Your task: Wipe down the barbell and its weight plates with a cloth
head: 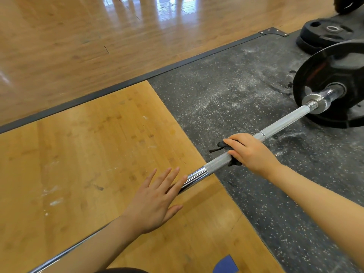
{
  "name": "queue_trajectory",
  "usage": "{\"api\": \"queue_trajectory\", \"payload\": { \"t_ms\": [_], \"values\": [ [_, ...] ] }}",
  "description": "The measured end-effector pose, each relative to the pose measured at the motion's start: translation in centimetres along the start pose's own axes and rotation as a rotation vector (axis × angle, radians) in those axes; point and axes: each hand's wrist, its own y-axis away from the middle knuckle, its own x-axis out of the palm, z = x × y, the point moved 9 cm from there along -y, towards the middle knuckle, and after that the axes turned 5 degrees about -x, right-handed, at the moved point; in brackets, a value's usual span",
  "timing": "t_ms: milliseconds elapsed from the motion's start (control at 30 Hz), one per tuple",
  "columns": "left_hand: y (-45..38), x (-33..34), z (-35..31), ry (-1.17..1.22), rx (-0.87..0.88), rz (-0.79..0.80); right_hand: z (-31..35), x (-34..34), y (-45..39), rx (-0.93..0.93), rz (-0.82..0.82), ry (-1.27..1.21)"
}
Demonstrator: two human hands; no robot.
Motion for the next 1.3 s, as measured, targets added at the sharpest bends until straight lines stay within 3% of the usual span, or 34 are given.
{"api": "queue_trajectory", "payload": {
  "t_ms": [300,933,1300],
  "values": [
    [-0.8,-1.2,3.5,0.254,-0.188,-0.05,2.4,-0.3,-2.6,-0.09,-0.051,-0.003],
    [-2.8,-0.5,8.9,0.263,-0.319,-0.048,3.2,0.4,-5.3,-0.088,-0.113,-0.005],
    [-4.2,-0.9,11.9,0.25,-0.355,-0.094,2.5,1.7,-7.1,0.034,-0.209,-0.069]
  ]
}}
